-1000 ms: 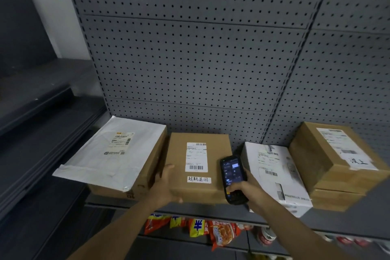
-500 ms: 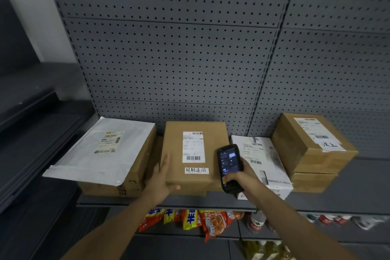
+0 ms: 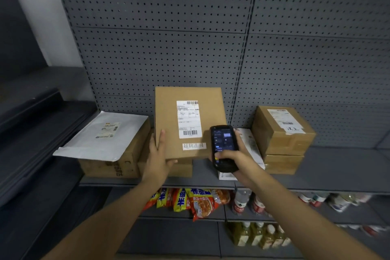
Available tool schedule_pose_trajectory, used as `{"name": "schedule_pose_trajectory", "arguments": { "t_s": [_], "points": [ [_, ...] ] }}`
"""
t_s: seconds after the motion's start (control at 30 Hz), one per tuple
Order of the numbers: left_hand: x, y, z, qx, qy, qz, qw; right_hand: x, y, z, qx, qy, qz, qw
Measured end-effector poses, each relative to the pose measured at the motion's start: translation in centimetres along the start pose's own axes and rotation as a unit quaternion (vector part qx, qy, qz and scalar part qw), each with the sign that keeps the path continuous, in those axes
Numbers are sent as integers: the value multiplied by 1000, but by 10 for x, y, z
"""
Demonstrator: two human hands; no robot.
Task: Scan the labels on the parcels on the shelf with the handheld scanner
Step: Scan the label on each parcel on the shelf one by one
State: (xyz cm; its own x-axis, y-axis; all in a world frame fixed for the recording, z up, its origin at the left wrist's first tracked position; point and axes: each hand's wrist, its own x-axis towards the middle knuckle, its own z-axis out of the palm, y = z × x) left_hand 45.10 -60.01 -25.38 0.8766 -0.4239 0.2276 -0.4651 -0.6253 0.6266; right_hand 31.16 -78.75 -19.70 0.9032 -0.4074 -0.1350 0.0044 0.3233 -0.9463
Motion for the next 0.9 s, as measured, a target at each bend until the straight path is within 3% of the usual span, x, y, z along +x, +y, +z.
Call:
{"name": "schedule_pose_trajectory", "arguments": {
  "t_s": [0.27, 0.9],
  "points": [
    [-21, 25, -1, -5, 39, 8, 999, -55, -10, 21, 47, -95, 35, 994],
    [-30, 10, -3, 2, 46, 41, 998, -81, -12, 56, 83, -107, 83, 987]
  ]
}}
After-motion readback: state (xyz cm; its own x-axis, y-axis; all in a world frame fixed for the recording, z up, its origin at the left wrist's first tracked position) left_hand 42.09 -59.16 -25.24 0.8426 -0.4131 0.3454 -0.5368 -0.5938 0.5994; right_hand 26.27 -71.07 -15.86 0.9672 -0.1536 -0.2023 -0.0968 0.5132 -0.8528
